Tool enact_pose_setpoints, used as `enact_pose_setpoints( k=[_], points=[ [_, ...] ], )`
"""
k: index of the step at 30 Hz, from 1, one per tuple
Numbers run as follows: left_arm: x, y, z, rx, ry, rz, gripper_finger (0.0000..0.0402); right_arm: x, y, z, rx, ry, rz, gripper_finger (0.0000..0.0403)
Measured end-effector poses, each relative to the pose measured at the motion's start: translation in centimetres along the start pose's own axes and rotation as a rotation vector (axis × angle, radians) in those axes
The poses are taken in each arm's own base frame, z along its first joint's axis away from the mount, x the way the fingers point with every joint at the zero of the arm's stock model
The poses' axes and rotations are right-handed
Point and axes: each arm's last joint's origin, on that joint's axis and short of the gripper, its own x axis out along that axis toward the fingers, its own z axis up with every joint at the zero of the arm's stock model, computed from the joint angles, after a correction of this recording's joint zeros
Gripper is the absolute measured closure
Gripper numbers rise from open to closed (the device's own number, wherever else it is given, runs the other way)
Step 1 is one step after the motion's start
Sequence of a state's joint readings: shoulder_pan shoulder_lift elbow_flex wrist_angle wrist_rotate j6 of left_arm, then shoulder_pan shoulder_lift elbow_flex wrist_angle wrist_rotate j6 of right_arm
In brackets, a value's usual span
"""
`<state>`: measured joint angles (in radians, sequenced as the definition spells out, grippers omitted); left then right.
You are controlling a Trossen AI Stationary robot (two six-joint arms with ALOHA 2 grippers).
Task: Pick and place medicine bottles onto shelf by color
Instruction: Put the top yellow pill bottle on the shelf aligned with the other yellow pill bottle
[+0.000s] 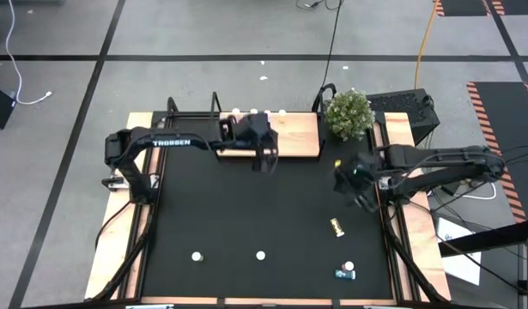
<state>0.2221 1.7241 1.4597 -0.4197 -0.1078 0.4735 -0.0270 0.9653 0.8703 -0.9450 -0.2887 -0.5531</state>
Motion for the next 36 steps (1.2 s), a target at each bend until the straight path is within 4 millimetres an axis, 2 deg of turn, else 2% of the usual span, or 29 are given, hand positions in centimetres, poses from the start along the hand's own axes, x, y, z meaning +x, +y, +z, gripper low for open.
enact_pose_setpoints(
  k=[5,9,14,18,22,26,31,36],
  points=[
    [-0.7,-3.9,1.7,-0.029,0.006,0.01,0.0103,2.1,1.4,0.3,-0.414,0.147,0.141,0.0133],
    [-1.3,-6.6,2.5,-0.061,0.021,0.0,0.0103,4.3,1.6,1.7,-0.748,0.137,0.184,0.0133],
    [-2.1,-9.4,2.3,-0.076,0.111,-0.004,0.0103,7.5,2.0,3.1,-0.961,0.116,0.232,0.0133],
    [-2.6,-10.7,1.9,-0.044,0.188,0.014,0.0103,9.8,3.0,2.8,-1.021,0.12,0.274,0.0133],
    [-3.0,-11.6,1.9,-0.058,0.206,0.0,0.0103,11.8,3.8,1.2,-1.057,0.168,0.342,0.0133],
    [-3.3,-12.4,2.0,-0.06,0.202,-0.012,0.0103,13.1,4.0,-0.3,-1.071,0.169,0.316,0.0144],
    [-3.5,-12.9,2.2,-0.095,0.196,-0.016,0.0103,13.6,4.1,-1.3,-1.013,0.186,0.288,0.0181],
    [-3.6,-13.3,2.2,-0.1,0.192,-0.021,0.0103,13.4,3.9,-1.6,-0.9,0.208,0.278,0.024]
  ],
)
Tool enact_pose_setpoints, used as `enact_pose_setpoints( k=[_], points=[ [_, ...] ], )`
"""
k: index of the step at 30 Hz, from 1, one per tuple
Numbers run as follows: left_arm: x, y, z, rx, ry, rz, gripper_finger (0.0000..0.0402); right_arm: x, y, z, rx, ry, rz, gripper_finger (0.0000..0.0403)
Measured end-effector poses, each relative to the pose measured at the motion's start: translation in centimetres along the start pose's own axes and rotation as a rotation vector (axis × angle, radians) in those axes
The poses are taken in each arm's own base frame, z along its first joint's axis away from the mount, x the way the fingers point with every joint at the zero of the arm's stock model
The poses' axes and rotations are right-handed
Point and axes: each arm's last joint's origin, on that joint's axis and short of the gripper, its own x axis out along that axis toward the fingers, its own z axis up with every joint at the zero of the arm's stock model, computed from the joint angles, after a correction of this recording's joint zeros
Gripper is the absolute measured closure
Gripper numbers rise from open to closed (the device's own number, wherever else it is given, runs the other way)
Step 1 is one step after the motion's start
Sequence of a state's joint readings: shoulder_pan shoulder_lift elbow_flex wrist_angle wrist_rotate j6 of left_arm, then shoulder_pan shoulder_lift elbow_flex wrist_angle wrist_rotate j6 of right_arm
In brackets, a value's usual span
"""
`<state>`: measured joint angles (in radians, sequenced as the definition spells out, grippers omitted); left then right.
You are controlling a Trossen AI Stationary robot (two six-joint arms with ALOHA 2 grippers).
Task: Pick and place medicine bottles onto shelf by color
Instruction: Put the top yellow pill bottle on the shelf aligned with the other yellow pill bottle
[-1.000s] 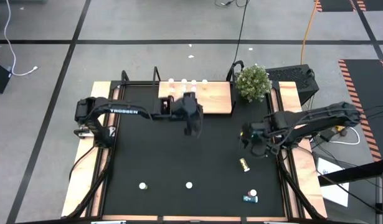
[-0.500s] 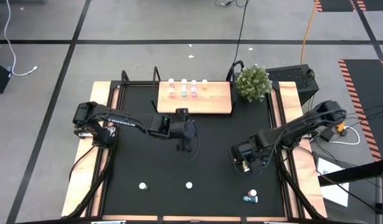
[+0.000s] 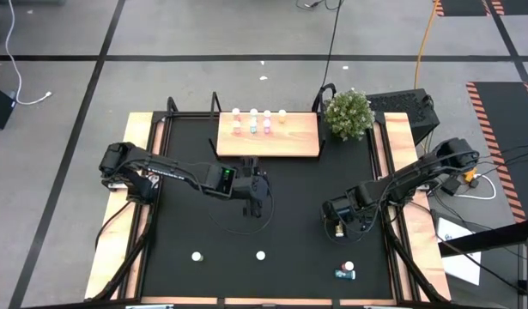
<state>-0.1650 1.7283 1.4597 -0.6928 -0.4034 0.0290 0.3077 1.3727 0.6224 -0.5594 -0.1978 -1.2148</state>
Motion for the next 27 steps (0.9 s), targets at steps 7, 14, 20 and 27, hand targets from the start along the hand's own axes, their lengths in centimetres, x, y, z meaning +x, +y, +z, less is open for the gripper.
enact_pose_setpoints(
  k=[7,14,20,27],
  points=[
    [0.0,0.0,0.2,-0.023,-0.023,0.001,0.0103,-0.3,-0.3,-0.3,0.317,-0.01,-0.035,0.0314],
    [-0.2,0.9,1.5,-0.188,-0.136,0.006,0.0103,-1.7,-2.3,-1.0,0.942,-0.127,-0.281,0.0307],
    [-0.8,3.3,2.9,-0.333,-0.183,-0.128,0.0103,-4.3,-3.8,-1.6,1.386,-0.327,-0.564,0.0303],
    [-1.2,8.2,4.4,-0.493,-0.27,-0.266,0.0103,-8.2,-5.9,-2.3,1.531,-0.609,-1.05,0.0303]
  ],
)
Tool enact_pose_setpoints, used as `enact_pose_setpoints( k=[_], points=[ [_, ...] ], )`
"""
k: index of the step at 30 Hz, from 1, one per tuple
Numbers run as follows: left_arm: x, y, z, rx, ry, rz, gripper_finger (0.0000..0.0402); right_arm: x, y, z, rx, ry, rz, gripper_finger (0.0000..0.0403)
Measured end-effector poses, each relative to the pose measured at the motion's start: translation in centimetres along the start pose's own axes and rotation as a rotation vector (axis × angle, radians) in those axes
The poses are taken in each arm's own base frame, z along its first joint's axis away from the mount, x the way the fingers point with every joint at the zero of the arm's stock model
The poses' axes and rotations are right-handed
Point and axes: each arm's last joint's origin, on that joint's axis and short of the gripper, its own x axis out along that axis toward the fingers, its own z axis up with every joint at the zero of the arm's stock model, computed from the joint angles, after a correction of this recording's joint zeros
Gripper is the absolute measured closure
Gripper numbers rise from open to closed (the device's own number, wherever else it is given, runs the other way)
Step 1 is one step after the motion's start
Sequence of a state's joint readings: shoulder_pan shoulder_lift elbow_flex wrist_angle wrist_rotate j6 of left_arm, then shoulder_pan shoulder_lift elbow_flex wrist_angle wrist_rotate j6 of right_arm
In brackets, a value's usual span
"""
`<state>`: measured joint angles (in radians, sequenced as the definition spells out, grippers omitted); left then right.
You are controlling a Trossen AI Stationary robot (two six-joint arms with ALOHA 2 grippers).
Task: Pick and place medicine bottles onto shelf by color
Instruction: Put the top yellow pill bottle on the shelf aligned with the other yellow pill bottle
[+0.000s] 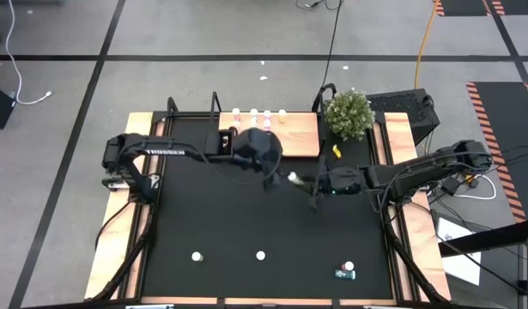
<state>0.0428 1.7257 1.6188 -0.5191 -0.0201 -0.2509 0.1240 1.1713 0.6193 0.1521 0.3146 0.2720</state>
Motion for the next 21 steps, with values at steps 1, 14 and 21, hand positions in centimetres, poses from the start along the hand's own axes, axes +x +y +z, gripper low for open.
enact_pose_setpoints(
  k=[1,14,21],
  points=[
    [0.1,0.3,0.2,0.008,-0.011,-0.022,0.0103,0.0,0.0,0.6,-0.004,-0.059,-0.003,0.0303],
    [-0.4,2.6,1.6,0.305,-0.1,-0.009,0.0103,0.3,-1.1,3.9,-0.102,-0.367,-0.027,0.0303],
    [-0.7,2.6,2.3,0.349,-0.169,-0.028,0.0139,0.2,-1.9,4.8,-0.086,-0.456,-0.055,0.0303]
  ],
)
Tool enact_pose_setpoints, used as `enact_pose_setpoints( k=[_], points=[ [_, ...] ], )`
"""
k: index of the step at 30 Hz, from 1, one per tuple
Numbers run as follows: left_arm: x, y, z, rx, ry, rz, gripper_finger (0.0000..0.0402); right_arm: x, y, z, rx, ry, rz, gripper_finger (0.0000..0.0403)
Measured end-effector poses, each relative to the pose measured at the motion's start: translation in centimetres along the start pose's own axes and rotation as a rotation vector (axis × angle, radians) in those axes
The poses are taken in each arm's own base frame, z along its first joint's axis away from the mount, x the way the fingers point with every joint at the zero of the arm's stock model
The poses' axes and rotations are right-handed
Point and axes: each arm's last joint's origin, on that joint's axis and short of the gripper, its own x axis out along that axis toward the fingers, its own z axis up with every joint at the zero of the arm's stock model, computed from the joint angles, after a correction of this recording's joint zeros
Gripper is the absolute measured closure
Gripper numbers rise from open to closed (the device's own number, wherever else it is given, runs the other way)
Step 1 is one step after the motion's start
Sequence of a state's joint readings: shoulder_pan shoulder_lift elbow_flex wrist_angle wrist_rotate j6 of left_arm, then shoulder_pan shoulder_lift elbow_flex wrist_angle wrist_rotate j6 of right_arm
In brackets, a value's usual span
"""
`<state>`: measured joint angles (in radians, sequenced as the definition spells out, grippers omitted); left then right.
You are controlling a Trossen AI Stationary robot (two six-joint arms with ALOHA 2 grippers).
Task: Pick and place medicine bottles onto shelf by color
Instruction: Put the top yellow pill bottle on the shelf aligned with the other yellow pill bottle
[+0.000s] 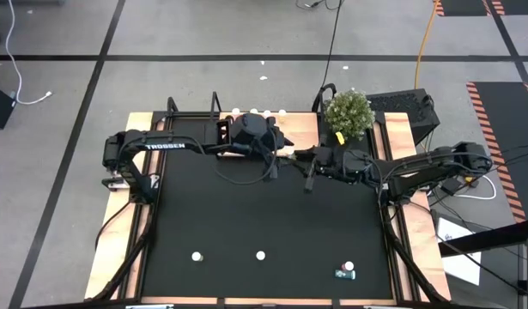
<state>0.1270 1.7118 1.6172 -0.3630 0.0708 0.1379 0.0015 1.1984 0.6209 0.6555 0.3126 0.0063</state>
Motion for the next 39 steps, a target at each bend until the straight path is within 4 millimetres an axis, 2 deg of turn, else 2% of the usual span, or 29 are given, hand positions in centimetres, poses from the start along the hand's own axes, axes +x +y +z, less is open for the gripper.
enact_pose_setpoints(
  k=[7,13,18,24,27,32,39],
  points=[
    [-1.4,1.3,0.8,-0.03,-0.058,0.036,0.0213,0.1,-0.5,0.1,0.003,-0.013,-0.017,0.0303],
    [-2.1,2.0,0.7,-0.062,-0.042,0.01,0.0245,0.2,-0.6,0.3,-0.023,-0.027,0.001,0.0303],
    [-2.1,1.8,0.7,-0.139,-0.051,-0.074,0.0236,0.2,-0.7,0.3,-0.045,-0.03,-0.001,0.0303],
    [-2.0,1.4,0.7,-0.076,-0.051,-0.08,0.0173,0.3,-0.9,0.3,-0.038,-0.027,-0.005,0.0303],
    [-2.0,1.5,0.7,-0.072,-0.048,-0.053,0.0155,0.3,-0.9,0.3,-0.038,-0.027,-0.006,0.0303],
    [-2.0,1.7,0.7,-0.071,-0.042,-0.005,0.0166,0.3,-0.9,0.2,-0.039,-0.023,0.005,0.0303],
    [-0.8,1.1,0.1,-0.075,-0.009,-0.021,0.0194,0.3,-1.0,-0.3,-0.031,0.028,0.008,0.0303]
  ],
)
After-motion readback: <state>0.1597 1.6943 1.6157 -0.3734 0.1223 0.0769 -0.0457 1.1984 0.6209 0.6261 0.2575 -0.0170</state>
